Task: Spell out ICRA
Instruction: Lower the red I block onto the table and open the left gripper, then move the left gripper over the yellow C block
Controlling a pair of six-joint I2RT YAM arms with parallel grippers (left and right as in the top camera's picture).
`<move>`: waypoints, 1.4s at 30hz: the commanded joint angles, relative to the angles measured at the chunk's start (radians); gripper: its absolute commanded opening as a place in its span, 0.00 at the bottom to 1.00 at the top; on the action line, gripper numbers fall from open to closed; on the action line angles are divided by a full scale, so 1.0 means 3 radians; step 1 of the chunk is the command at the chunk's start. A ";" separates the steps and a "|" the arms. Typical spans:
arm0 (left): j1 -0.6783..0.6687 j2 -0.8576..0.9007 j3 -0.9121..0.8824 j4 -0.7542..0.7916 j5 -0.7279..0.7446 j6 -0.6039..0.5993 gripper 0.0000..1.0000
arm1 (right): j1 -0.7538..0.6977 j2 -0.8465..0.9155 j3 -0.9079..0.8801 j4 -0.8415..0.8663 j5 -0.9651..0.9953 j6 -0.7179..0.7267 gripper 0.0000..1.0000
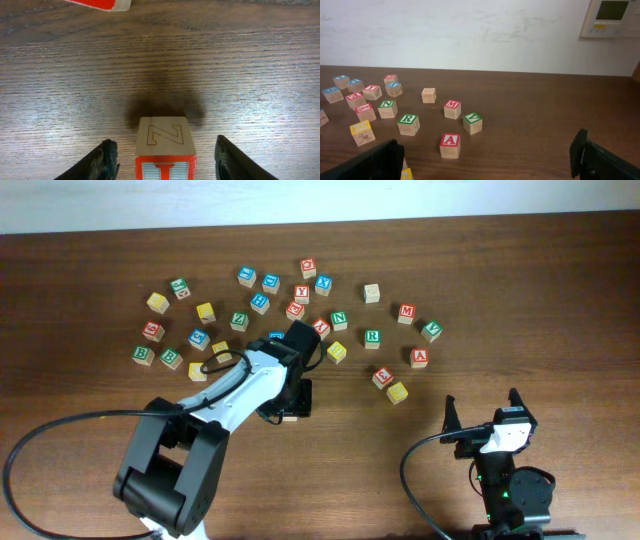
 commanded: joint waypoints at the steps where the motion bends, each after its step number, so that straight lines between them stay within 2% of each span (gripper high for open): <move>1: 0.0015 -0.0011 0.0220 -0.0118 -0.0005 0.0023 0.60 | -0.0015 -0.0019 -0.0018 -0.0017 0.0015 0.0014 0.98; 4: 0.0071 -0.0014 0.0558 -0.0422 -0.0239 0.0023 0.64 | -0.0015 -0.0019 -0.0018 -0.0017 0.0015 0.0013 0.98; 9: 0.0315 -0.0078 0.1522 -0.1261 -0.0254 0.0022 0.68 | -0.0014 -0.0019 -0.0018 -0.0017 0.0015 0.0013 0.98; 12: 0.0488 -0.0301 0.1929 -0.1522 -0.0256 0.0022 0.69 | -0.0014 -0.0019 -0.0018 -0.0017 0.0015 0.0013 0.98; 15: 0.0738 -0.0636 0.1957 -0.1536 -0.0292 0.0022 0.72 | -0.0015 -0.0019 -0.0018 -0.0017 0.0015 0.0013 0.98; 17: 0.1007 -0.0792 0.1957 -0.1665 -0.0632 0.0020 0.72 | -0.0015 -0.0019 -0.0018 -0.0017 0.0015 0.0014 0.98; 20: 0.1260 -0.0786 0.1890 -0.1843 -0.0641 0.0020 0.93 | -0.0015 -0.0019 -0.0018 -0.0017 0.0015 0.0013 0.98; 23: 0.1293 -0.0786 0.1778 -0.1812 -0.0624 -0.0047 1.00 | -0.0015 -0.0019 -0.0018 -0.0017 0.0015 0.0014 0.98; 35: 0.1293 -0.0779 0.1592 -0.1703 -0.0501 -0.0042 0.99 | -0.0015 -0.0019 -0.0018 -0.0017 0.0015 0.0013 0.98; 42: 0.1289 -0.0779 0.1587 -0.1818 -0.0465 -0.0041 0.99 | -0.0015 -0.0019 -0.0018 -0.0017 0.0015 0.0013 0.98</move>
